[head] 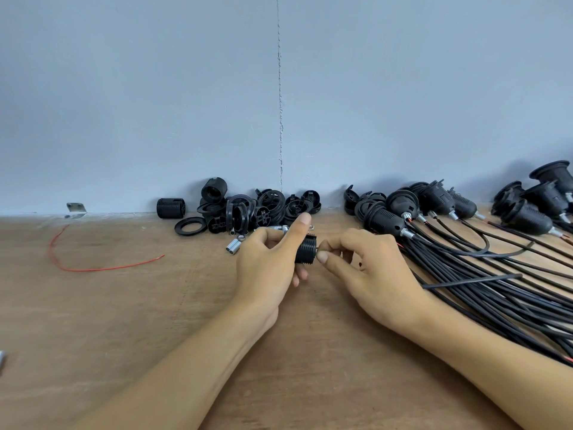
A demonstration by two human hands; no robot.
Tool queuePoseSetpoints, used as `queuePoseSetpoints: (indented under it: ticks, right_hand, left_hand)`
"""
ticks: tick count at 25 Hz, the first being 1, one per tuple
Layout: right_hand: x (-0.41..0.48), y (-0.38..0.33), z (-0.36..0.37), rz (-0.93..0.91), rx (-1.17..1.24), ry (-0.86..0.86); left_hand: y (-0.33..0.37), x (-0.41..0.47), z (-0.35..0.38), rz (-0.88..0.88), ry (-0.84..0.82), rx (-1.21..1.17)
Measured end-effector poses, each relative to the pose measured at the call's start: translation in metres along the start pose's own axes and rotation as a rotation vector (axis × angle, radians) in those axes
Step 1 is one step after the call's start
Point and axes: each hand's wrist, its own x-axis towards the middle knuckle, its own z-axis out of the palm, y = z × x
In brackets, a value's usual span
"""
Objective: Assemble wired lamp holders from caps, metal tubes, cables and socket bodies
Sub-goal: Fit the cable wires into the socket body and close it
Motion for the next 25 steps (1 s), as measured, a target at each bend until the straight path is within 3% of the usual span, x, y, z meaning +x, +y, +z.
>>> queuePoseSetpoints:
  ticks: [5, 11, 13, 17, 25]
  right_hand:
    - [0.0, 0.006, -0.004, 0.056, -0.038, 0.071]
    - [0.008, 0.019, -0.019, 0.156, -0.285, -0.268]
    - [0.008, 0.02, -0.019, 0.154, -0.323, -0.311]
    - [0.007, 0.025, -0.018, 0.166, -0.236, -0.243]
    - [0.003, 0.023, -0.01, 0.004, -0.079, -0.147]
  left_hand:
    - [-0.003, 0.009, -0.007, -0.081, -0.022, -0.107]
    - [-0.003, 0.02, -0.018, -0.081, 0.036, -0.142]
    - [-0.004, 0.022, -0.02, -0.075, 0.056, -0.145]
    - [-0.005, 0.02, -0.021, -0.06, 0.04, -0.137]
    - [-0.003, 0.006, -0.011, -0.019, -0.168, -0.111]
